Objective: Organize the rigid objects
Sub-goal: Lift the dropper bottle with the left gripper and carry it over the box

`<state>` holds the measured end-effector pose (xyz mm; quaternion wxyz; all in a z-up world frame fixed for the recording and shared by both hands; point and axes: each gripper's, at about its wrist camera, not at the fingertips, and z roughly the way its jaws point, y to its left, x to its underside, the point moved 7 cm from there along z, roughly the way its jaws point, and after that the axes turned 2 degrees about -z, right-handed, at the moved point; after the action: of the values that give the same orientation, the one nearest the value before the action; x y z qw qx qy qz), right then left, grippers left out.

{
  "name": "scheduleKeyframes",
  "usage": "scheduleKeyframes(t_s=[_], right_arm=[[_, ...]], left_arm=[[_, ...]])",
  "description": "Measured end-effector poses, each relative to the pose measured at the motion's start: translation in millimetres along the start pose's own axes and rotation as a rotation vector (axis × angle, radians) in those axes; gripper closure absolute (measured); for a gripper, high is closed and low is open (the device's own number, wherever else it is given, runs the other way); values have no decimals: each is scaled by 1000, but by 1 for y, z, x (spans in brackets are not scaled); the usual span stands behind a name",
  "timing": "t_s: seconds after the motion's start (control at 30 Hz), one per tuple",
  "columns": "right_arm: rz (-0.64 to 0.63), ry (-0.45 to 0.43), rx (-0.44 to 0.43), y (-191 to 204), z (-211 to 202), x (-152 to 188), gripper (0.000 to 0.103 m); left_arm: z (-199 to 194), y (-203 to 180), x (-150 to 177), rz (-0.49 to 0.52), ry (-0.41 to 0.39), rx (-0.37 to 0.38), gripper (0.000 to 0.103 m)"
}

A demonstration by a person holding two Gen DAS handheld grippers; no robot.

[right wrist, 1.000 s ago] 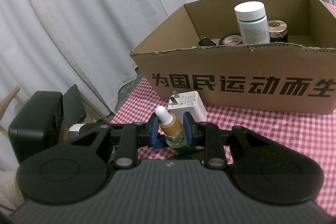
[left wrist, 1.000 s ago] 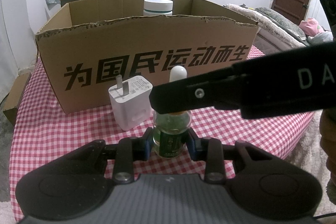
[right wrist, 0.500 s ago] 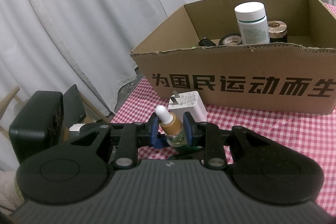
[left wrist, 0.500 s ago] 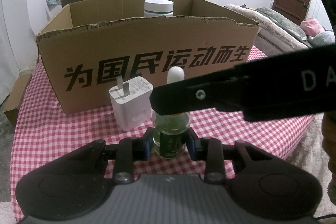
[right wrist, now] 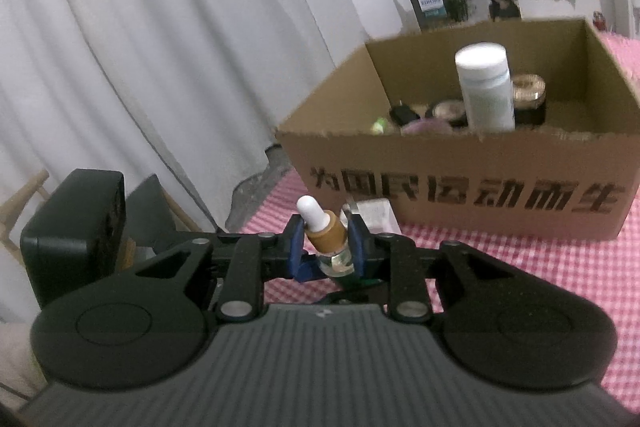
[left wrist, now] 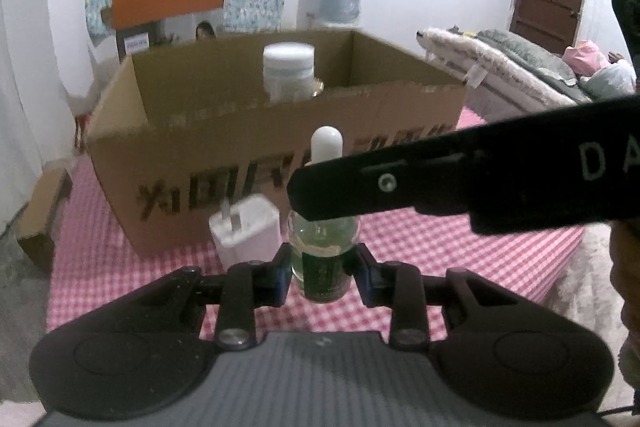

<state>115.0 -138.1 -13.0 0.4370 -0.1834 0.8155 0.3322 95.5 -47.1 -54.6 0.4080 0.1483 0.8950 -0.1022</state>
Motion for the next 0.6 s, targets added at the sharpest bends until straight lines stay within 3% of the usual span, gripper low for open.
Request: scheduleKeyframes(t_s=[0.37,0.6], right_arm=[[-55,-128,-23,2,-53,-81,81],[-57,-123,7,-37,-64,-139,81]], left_arm=[[-28,-18,-91,40,-107,-11,70],[9,-30,-149,-2,-86,60,70]])
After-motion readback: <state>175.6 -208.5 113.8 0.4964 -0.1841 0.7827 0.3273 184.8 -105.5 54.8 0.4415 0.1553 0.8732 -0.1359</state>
